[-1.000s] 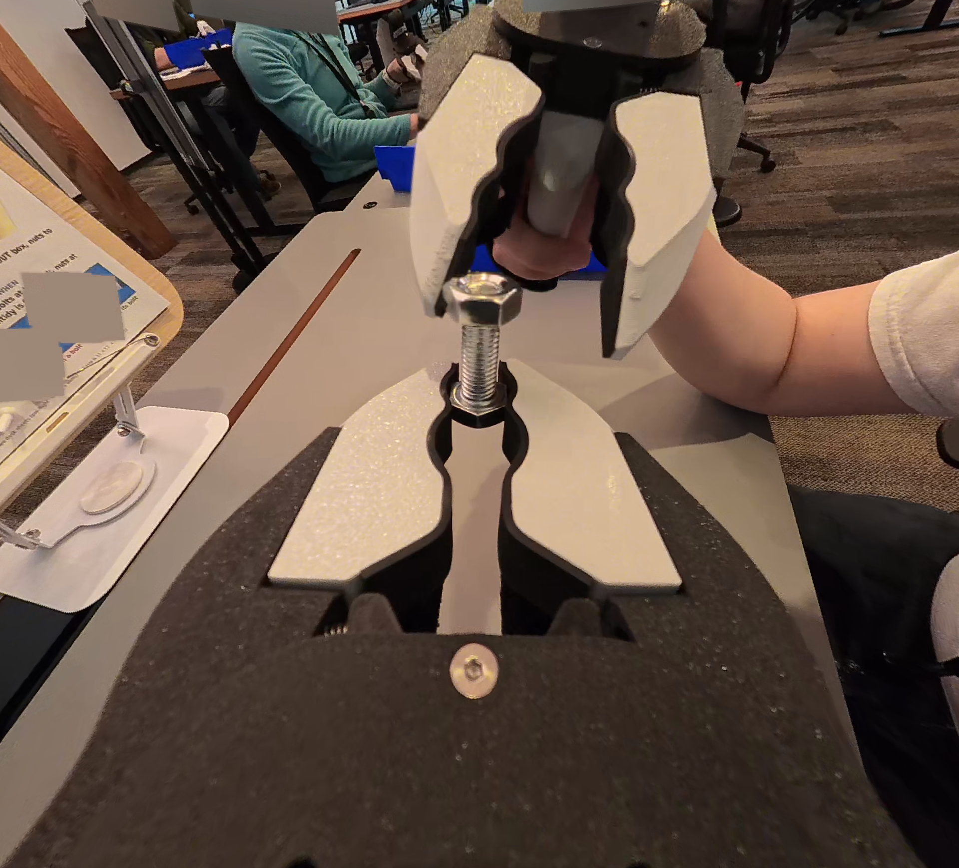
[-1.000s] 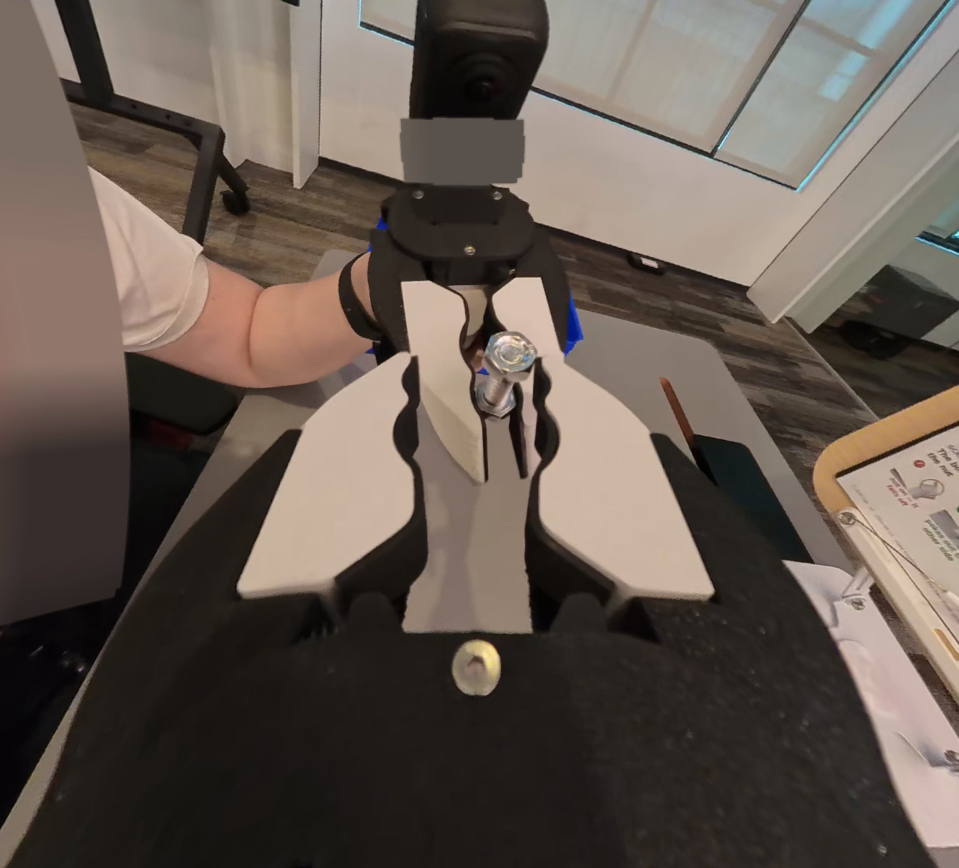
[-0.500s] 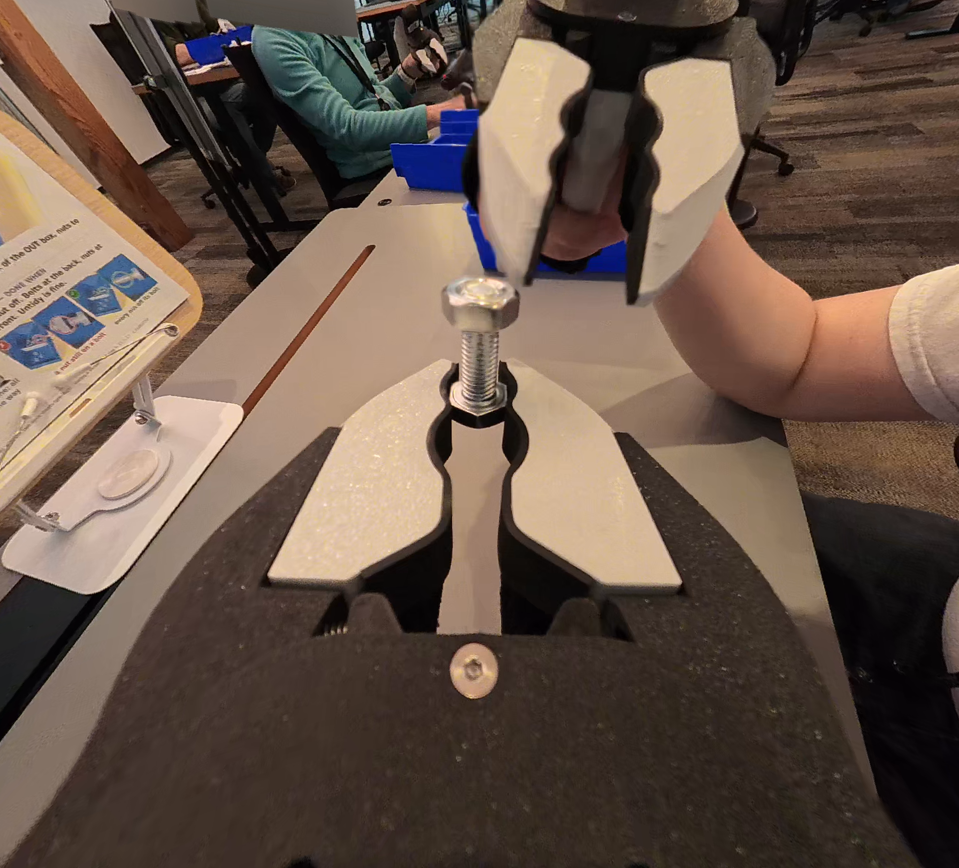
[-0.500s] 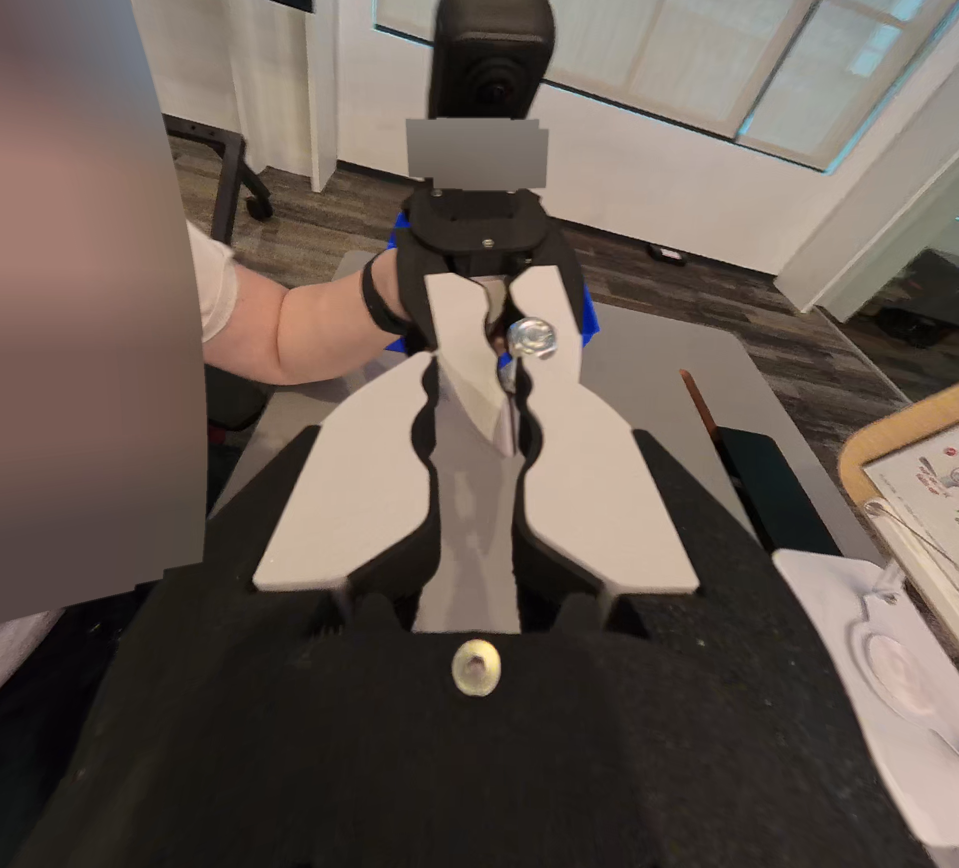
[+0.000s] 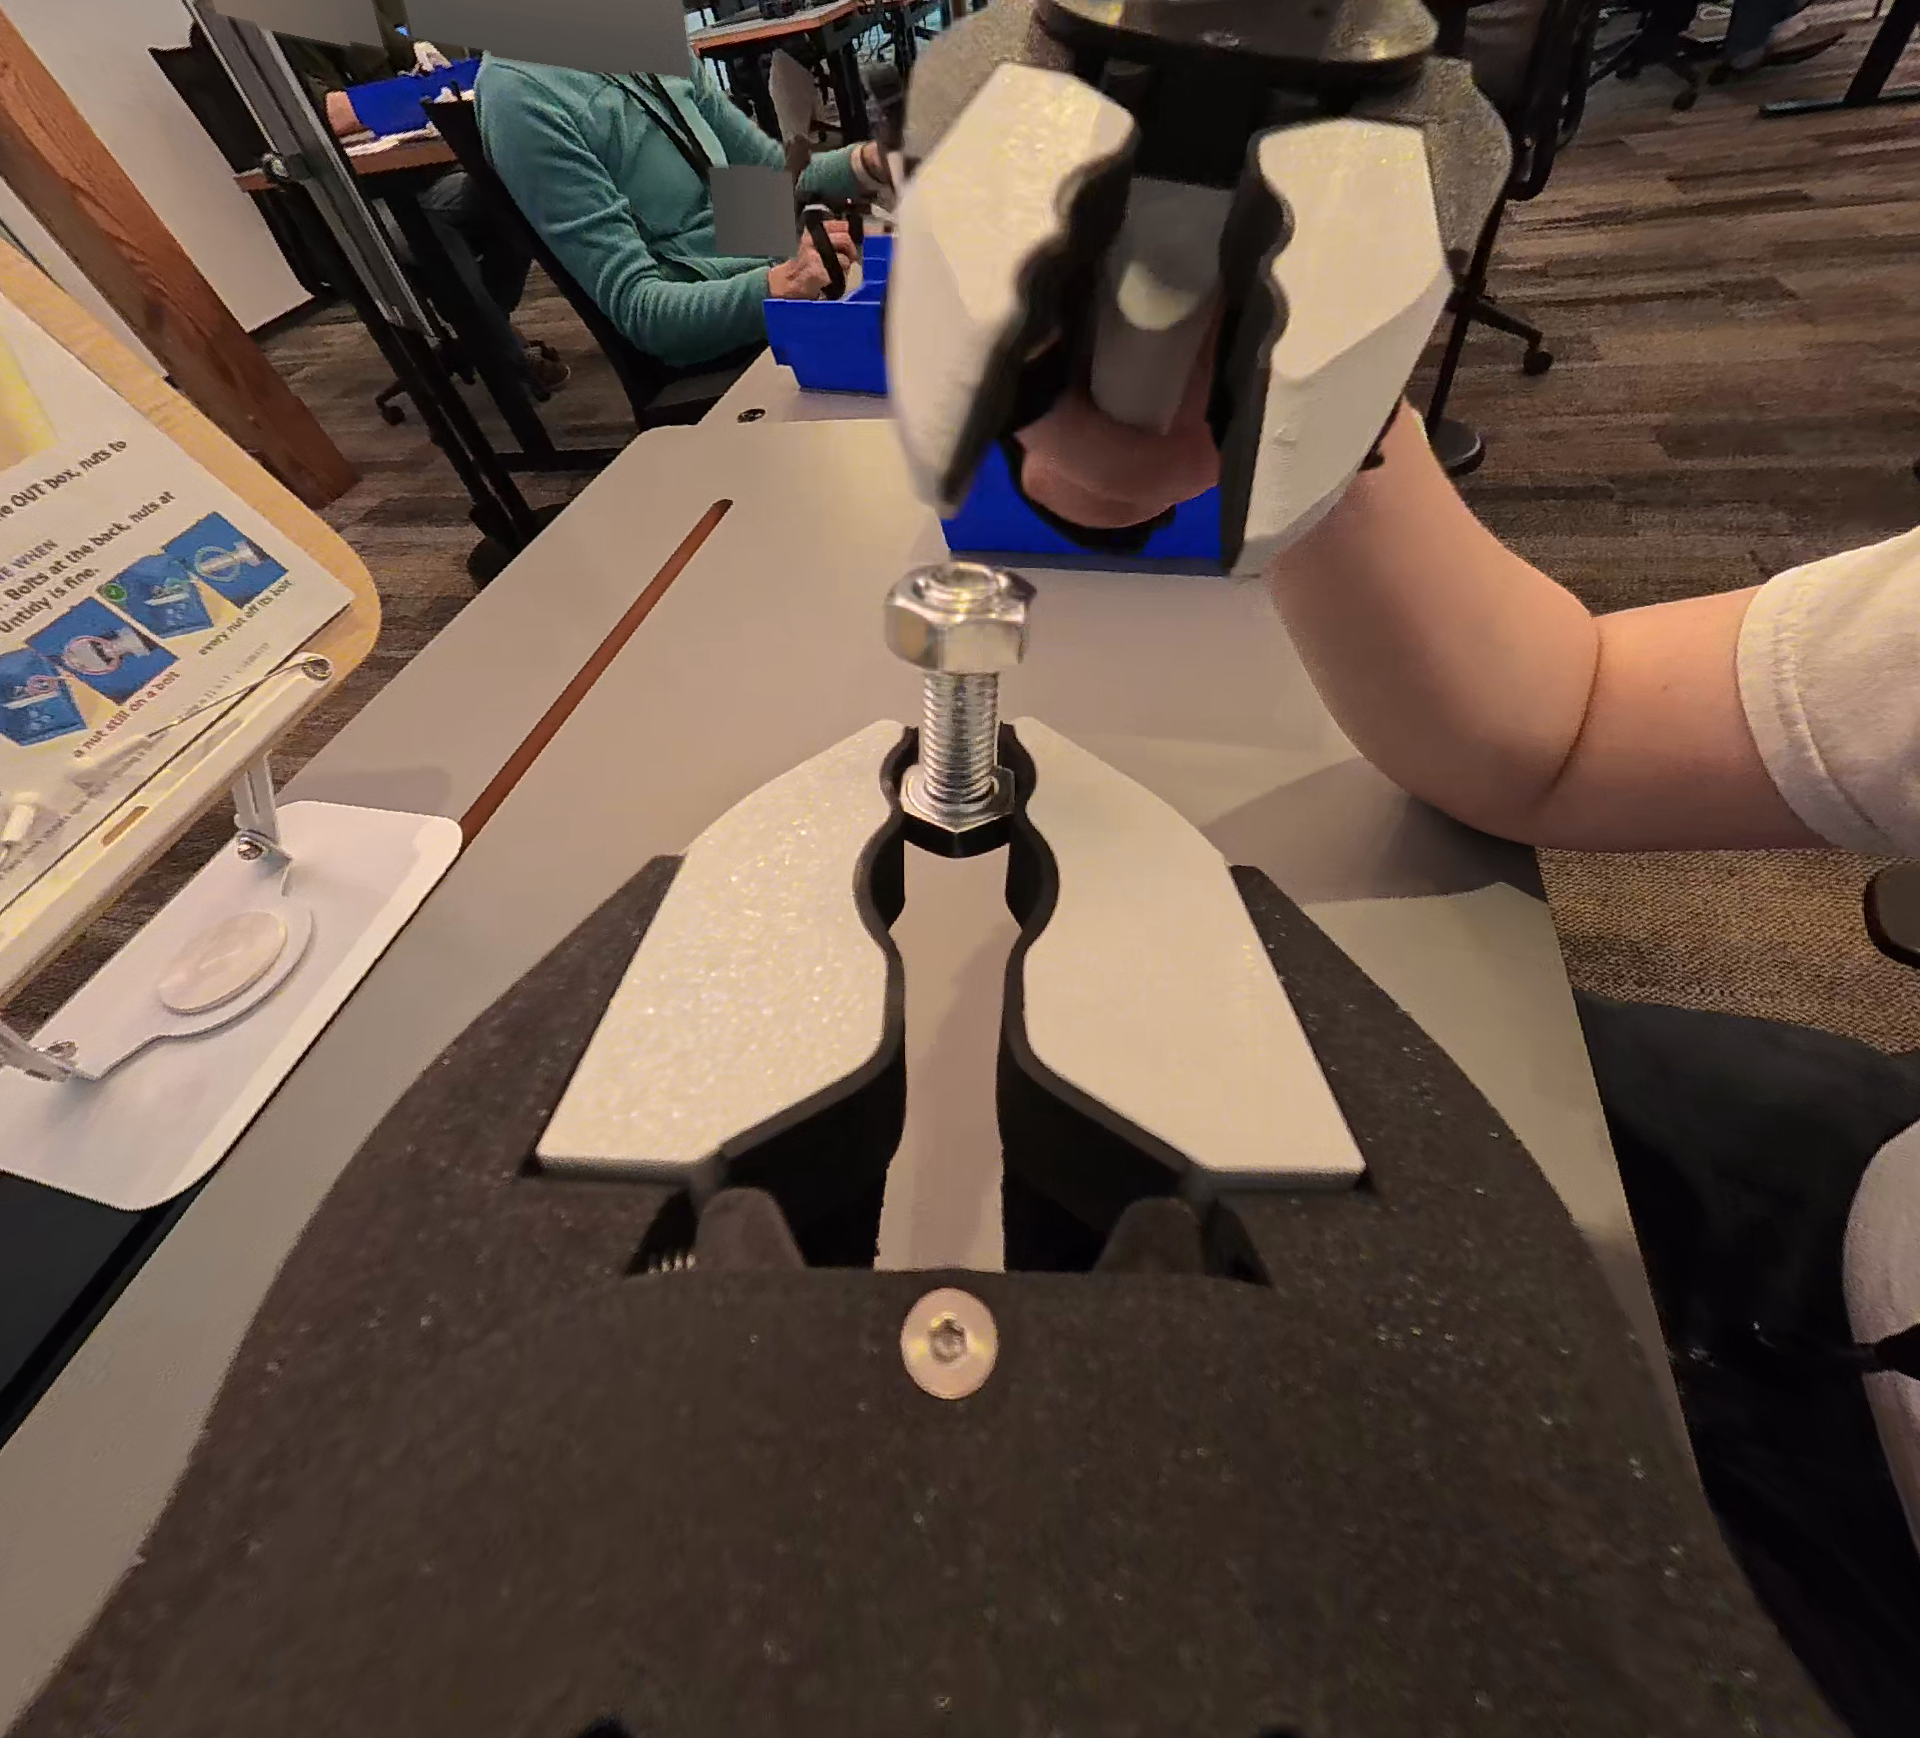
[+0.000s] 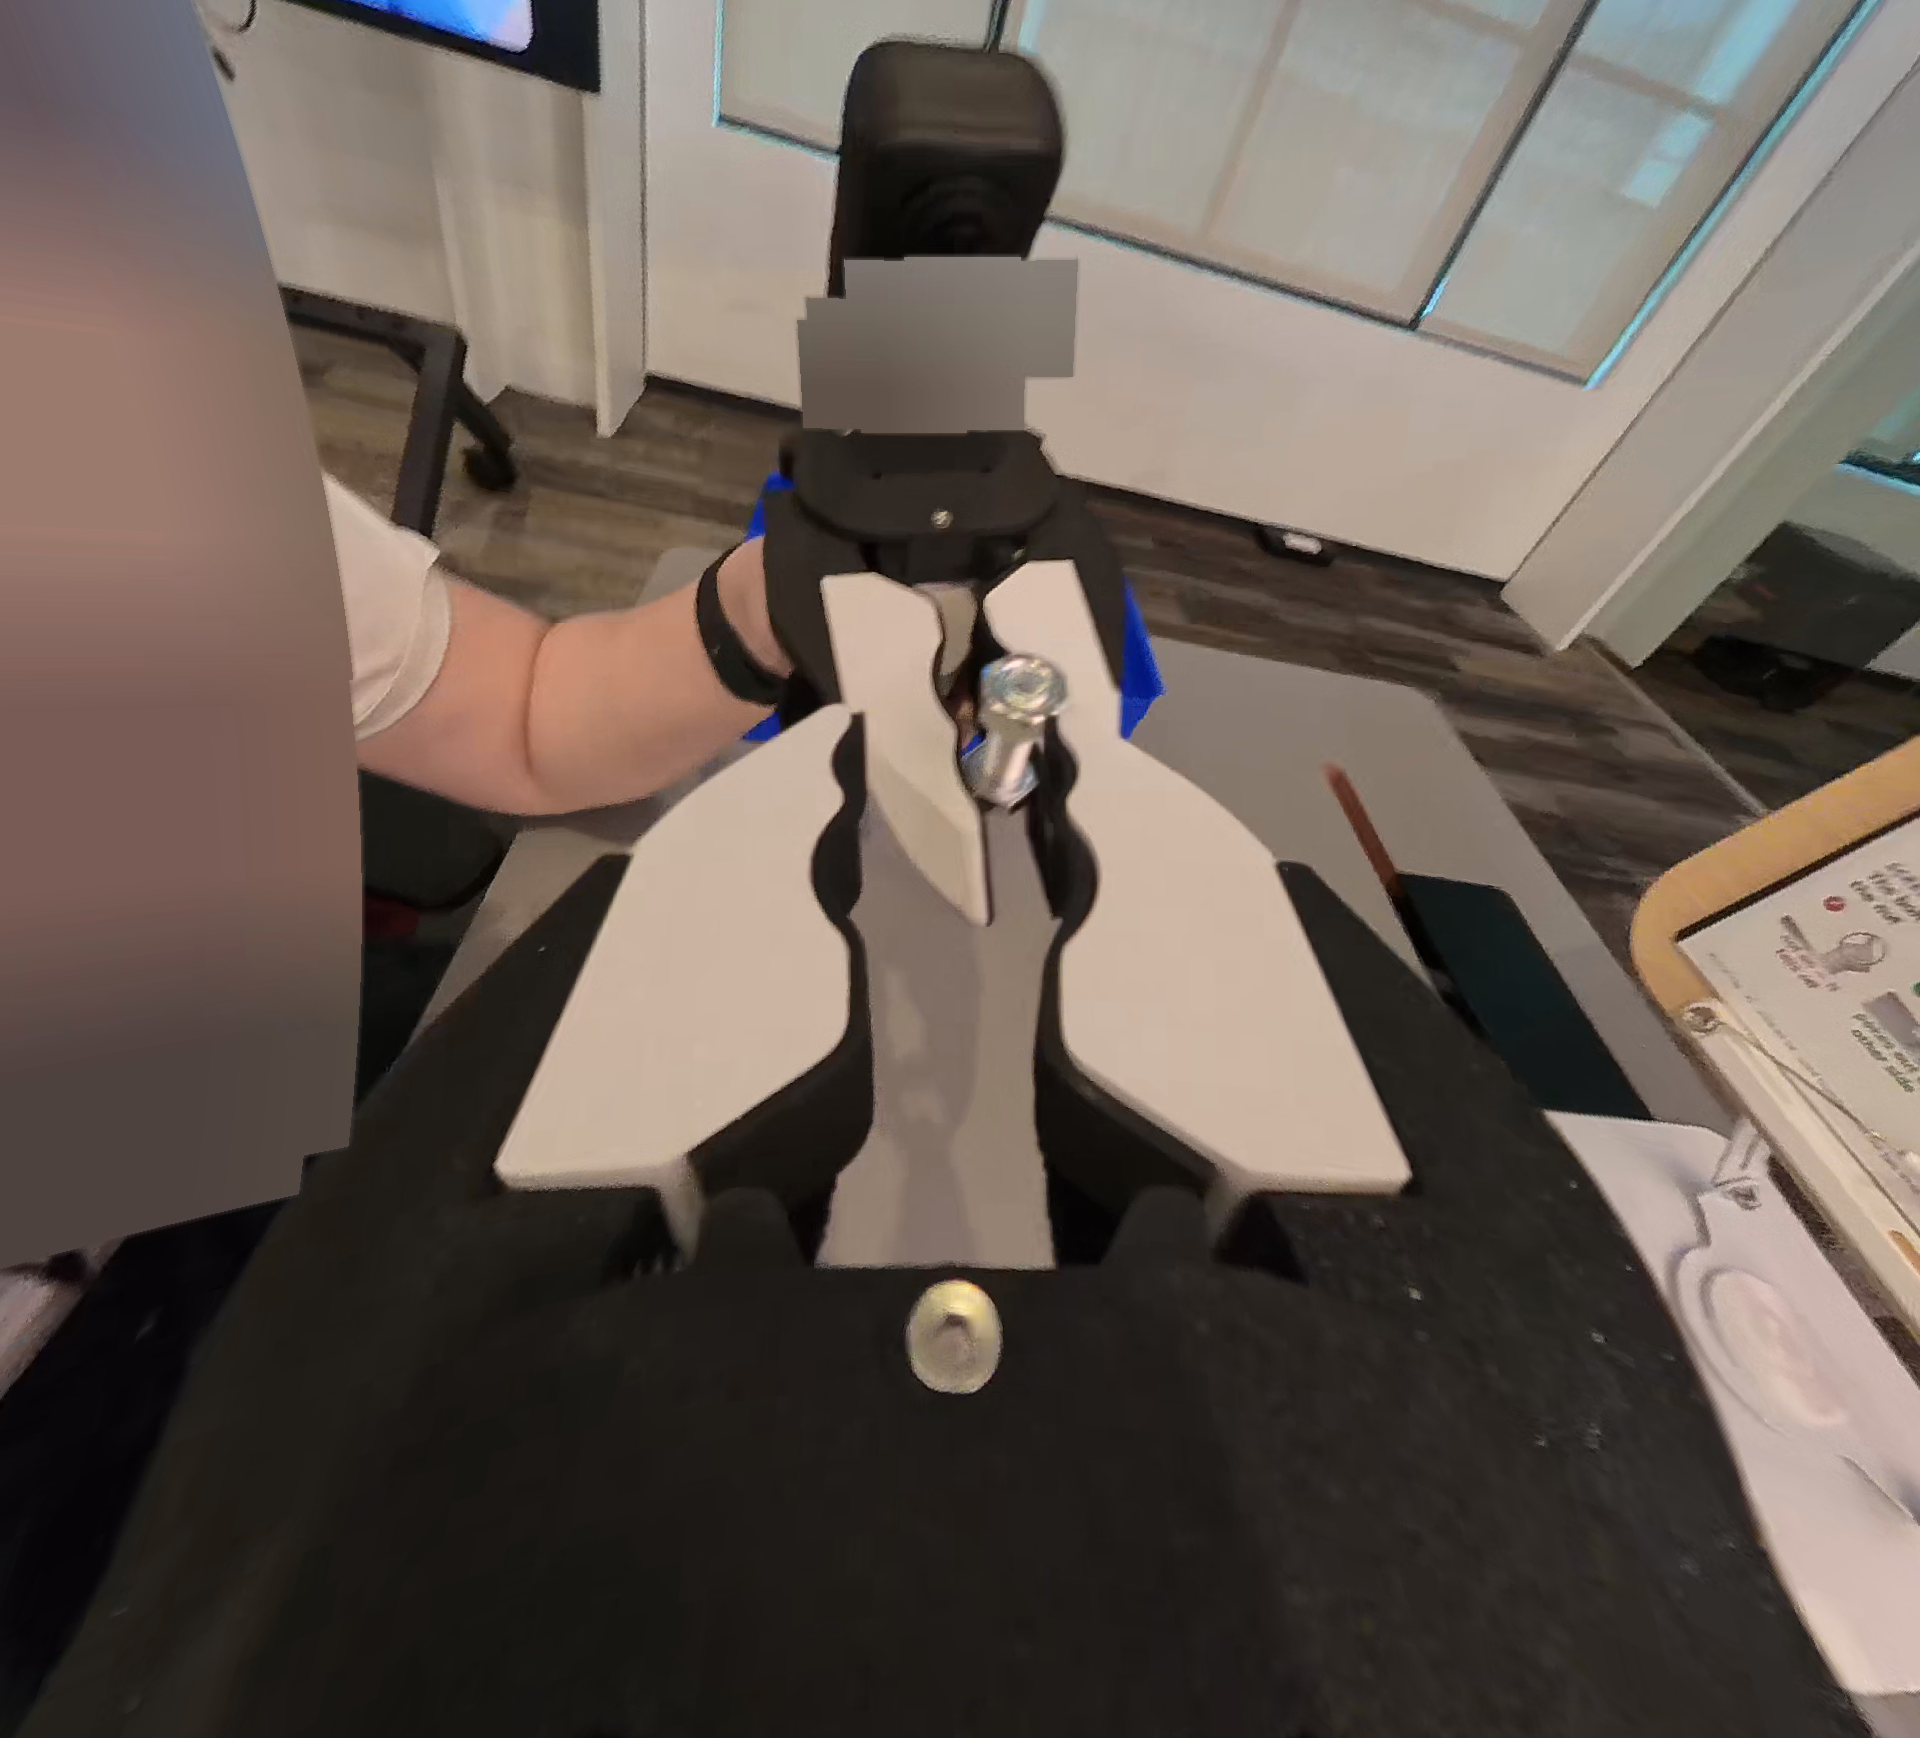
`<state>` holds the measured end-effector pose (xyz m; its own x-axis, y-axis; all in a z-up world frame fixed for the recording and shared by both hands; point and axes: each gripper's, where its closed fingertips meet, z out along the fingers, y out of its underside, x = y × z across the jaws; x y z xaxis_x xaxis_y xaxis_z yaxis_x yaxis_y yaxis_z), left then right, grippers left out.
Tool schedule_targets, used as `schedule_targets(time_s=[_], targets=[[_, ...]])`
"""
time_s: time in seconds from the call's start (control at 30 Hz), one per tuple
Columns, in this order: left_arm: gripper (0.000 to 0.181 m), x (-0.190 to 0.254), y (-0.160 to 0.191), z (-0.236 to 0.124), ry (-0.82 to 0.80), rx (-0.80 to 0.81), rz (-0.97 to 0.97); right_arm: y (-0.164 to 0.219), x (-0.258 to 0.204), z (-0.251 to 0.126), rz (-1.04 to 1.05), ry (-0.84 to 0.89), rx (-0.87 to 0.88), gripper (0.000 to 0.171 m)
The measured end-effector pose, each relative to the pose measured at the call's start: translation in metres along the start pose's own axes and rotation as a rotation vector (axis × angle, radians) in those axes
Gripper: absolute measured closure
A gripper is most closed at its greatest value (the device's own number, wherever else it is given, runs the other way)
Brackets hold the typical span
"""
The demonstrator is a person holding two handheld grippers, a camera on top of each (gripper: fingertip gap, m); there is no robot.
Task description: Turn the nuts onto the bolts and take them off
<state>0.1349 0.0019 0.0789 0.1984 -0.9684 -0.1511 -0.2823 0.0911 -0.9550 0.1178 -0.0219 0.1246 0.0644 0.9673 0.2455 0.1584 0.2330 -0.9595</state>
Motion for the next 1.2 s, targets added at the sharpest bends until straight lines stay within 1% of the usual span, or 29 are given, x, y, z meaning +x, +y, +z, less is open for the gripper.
schedule_targets(time_s=[0.07, 0.1, 0.17, 0.23, 0.27, 0.3, 0.33, 0.37, 0.43, 0.5, 0.63, 0.67, 0.7, 0.73, 0.77, 0.8, 0.9, 1.03, 1.07, 1.13, 1.2], targets=[[0.167, 0.003, 0.001, 0.002, 0.006, -0.009, 0.012, 0.000, 0.004, 0.005, -0.010, 0.022, 0.011, 0.127], [0.167, 0.004, 0.001, 0.004, 0.006, -0.013, 0.018, 0.003, 0.002, 0.008, -0.009, 0.011, -0.004, 0.124], [0.167, 0.004, 0.001, 0.004, -0.002, -0.014, 0.021, 0.008, -0.004, 0.011, 0.006, -0.032, -0.038, 0.124], [0.167, 0.002, -0.001, 0.001, -0.005, -0.005, 0.017, 0.008, -0.007, 0.009, 0.007, -0.043, -0.043, 0.127], [0.167, 0.001, -0.002, -0.001, -0.009, 0.002, 0.014, 0.007, -0.008, 0.006, 0.001, -0.054, -0.044, 0.131], [0.167, -0.001, -0.002, -0.002, -0.018, 0.001, 0.011, 0.006, -0.012, 0.003, -0.002, -0.078, -0.036, 0.143], [0.167, -0.001, -0.002, -0.002, -0.016, 0.000, 0.011, 0.003, -0.012, 0.001, 0.006, -0.084, -0.018, 0.149], [0.167, -0.001, -0.002, -0.002, -0.012, 0.003, 0.008, 0.000, -0.008, 0.001, 0.016, -0.062, -0.002, 0.148], [0.167, 0.002, -0.001, 0.000, 0.002, 0.002, 0.005, -0.001, 0.000, 0.002, 0.016, -0.014, 0.013, 0.138], [0.167, 0.004, 0.000, 0.002, 0.001, -0.008, 0.018, 0.003, 0.002, 0.007, 0.021, -0.005, -0.001, 0.129], [0.167, 0.001, 0.000, 0.001, -0.010, -0.008, 0.016, 0.007, -0.005, 0.010, 0.008, -0.033, -0.042, 0.127], [0.167, 0.000, -0.001, -0.001, -0.017, -0.001, 0.011, 0.008, -0.007, 0.007, -0.003, -0.039, -0.051, 0.131], [0.167, -0.003, -0.003, -0.002, -0.028, 0.007, 0.002, 0.007, -0.011, 0.005, -0.008, -0.065, -0.049, 0.144], [0.167, -0.003, -0.003, -0.003, -0.021, 0.010, -0.006, 0.005, -0.013, 0.003, 0.005, -0.080, -0.037, 0.149], [0.167, -0.001, -0.003, -0.003, -0.009, 0.011, -0.010, 0.003, -0.009, 0.002, 0.022, -0.059, -0.026, 0.149], [0.167, 0.000, -0.003, -0.002, -0.007, 0.013, -0.010, 0.002, -0.003, 0.002, 0.030, -0.025, -0.015, 0.146], [0.167, 0.003, -0.001, 0.002, -0.001, -0.002, 0.007, 0.004, 0.004, 0.008, 0.033, 0.006, -0.004, 0.128], [0.167, -0.001, -0.001, 0.000, -0.019, -0.004, 0.003, 0.007, -0.003, 0.012, 0.017, -0.020, -0.035, 0.123], [0.167, -0.003, -0.001, -0.001, -0.025, 0.000, -0.002, 0.008, -0.004, 0.010, 0.011, -0.017, -0.049, 0.126], [0.167, -0.005, -0.003, -0.003, -0.029, 0.014, -0.019, 0.005, -0.008, 0.004, 0.010, -0.045, -0.037, 0.145], [0.167, -0.002, -0.003, -0.003, -0.010, 0.016, -0.023, -0.001, -0.001, 0.002, 0.027, -0.002, 0.000, 0.143]])
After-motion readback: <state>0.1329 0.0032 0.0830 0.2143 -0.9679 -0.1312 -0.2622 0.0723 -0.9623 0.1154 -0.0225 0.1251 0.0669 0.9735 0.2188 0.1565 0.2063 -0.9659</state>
